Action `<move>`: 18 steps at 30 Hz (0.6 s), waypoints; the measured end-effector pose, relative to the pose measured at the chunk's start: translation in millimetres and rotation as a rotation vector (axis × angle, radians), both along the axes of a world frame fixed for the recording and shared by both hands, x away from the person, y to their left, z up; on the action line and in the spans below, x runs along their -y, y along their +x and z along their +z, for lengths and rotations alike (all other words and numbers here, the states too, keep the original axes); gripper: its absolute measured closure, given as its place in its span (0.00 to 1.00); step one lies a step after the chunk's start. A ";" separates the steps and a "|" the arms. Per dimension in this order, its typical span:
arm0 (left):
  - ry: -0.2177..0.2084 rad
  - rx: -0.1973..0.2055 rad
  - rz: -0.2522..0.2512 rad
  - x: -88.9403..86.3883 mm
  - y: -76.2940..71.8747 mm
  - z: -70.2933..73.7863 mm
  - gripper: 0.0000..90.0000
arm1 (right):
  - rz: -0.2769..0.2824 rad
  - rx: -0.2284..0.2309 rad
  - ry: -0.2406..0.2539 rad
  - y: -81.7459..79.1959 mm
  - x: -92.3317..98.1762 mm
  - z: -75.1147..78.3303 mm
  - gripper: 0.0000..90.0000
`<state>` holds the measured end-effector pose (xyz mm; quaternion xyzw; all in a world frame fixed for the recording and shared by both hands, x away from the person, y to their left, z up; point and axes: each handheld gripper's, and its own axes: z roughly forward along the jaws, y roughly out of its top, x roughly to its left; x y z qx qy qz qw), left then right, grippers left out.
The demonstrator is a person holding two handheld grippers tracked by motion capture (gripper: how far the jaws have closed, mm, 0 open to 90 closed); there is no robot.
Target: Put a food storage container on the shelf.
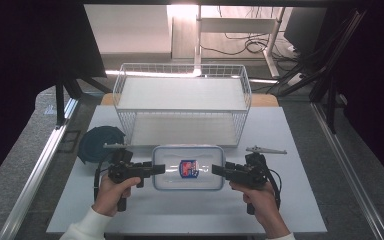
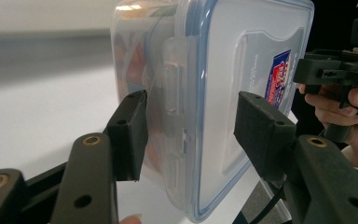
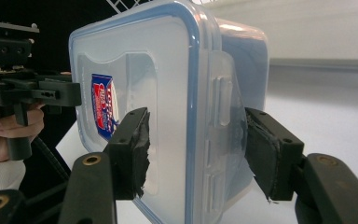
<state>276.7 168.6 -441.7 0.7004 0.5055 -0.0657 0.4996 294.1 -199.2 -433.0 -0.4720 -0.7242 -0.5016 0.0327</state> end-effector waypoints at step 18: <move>0.010 0.056 0.016 -13.5 12.4 41.7 0.50 | 0.026 0.066 0.005 18.4 -13.6 37.9 0.47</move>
